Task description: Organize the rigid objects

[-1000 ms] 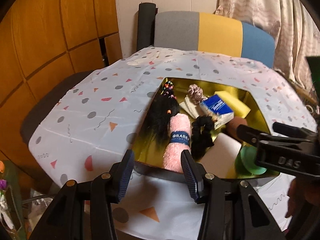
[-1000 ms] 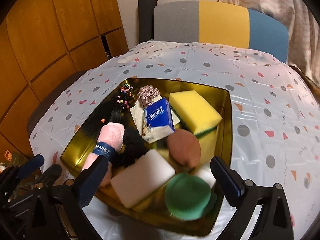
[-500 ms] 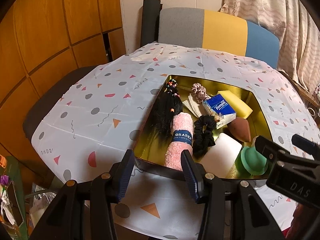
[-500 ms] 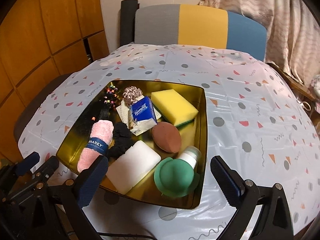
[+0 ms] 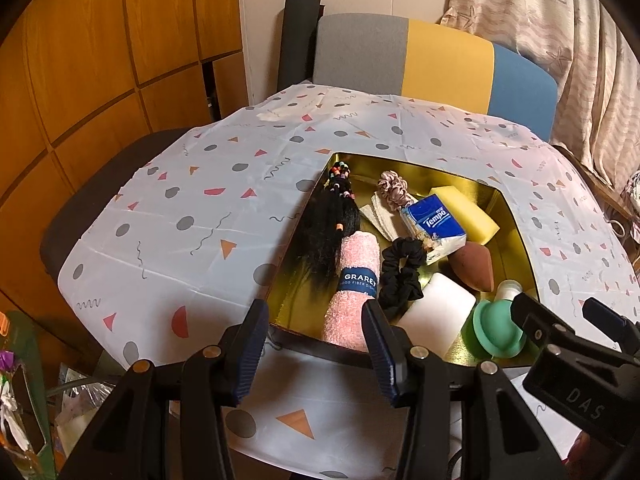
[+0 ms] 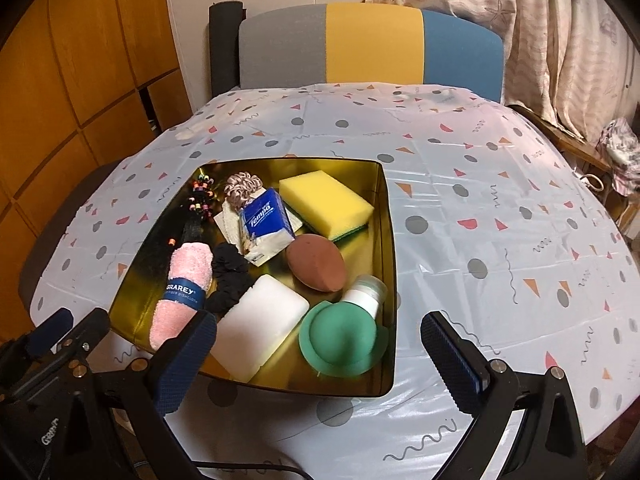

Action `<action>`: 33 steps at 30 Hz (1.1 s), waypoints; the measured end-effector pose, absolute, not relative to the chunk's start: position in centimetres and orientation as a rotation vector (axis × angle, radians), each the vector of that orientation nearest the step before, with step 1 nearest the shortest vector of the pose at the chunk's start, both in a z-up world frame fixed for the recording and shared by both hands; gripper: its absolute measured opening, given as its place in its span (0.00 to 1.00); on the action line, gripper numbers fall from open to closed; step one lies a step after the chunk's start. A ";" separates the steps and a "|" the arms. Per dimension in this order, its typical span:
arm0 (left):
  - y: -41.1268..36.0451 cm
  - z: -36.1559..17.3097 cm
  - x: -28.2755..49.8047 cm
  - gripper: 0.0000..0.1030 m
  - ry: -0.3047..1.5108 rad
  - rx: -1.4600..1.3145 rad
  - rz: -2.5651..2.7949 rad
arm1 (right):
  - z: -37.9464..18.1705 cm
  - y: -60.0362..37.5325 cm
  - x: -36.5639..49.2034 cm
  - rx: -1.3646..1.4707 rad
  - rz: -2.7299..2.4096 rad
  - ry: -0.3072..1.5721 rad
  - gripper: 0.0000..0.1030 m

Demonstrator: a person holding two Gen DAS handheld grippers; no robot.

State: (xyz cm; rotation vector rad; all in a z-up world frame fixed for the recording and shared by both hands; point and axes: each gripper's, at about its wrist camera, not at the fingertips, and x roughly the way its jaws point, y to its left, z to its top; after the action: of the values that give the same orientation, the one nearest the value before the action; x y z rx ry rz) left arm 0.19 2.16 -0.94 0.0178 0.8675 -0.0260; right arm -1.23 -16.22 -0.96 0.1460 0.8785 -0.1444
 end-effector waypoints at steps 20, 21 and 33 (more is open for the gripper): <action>1.8 -0.9 0.1 0.47 0.865 0.036 -0.033 | -1.0 -16.3 -1.1 0.126 -0.193 0.884 1.00; 1.8 -0.9 0.1 0.47 0.864 0.038 -0.032 | -1.0 -16.3 -1.1 0.126 -0.195 0.884 1.00; 1.2 -0.5 -0.1 0.47 0.848 0.059 -0.047 | -1.0 -16.4 -1.0 0.126 -0.199 0.879 1.00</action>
State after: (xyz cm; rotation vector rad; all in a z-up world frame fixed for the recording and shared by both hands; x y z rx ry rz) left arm -0.09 1.21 -0.49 0.0594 0.8485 -0.0473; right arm -1.03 -16.45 -1.01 0.1257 0.8792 -0.1990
